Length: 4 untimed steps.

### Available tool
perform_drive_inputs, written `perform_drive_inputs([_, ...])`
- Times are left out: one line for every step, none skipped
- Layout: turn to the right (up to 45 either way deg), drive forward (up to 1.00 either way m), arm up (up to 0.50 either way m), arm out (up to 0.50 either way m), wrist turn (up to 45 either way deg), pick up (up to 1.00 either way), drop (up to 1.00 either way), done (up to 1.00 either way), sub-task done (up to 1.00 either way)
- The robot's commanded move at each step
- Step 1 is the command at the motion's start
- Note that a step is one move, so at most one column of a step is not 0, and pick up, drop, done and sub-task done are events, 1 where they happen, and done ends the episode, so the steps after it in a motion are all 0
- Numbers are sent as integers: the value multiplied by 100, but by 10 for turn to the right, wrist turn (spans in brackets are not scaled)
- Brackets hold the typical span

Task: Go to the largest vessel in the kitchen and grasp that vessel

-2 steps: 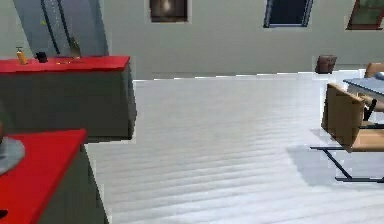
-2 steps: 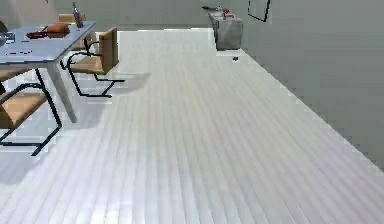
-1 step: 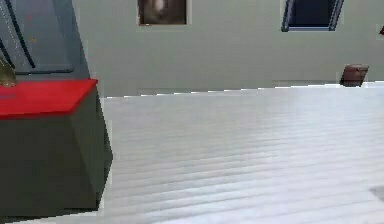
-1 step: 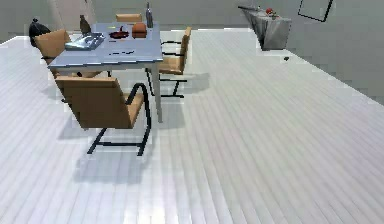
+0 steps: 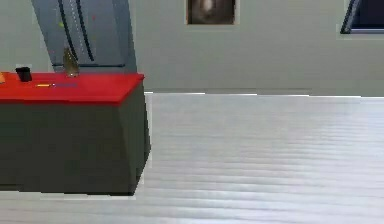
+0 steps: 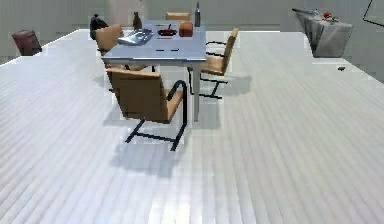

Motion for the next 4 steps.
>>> perform_drive_inputs([0,10,0,0,0,0,0,0,0])
perform_drive_inputs([-390,0,0,0,0,0,0,0,0])
perform_drive_inputs([0,35,0,0,0,0,0,0,0])
perform_drive_inputs([-270,0,0,0,0,0,0,0,0])
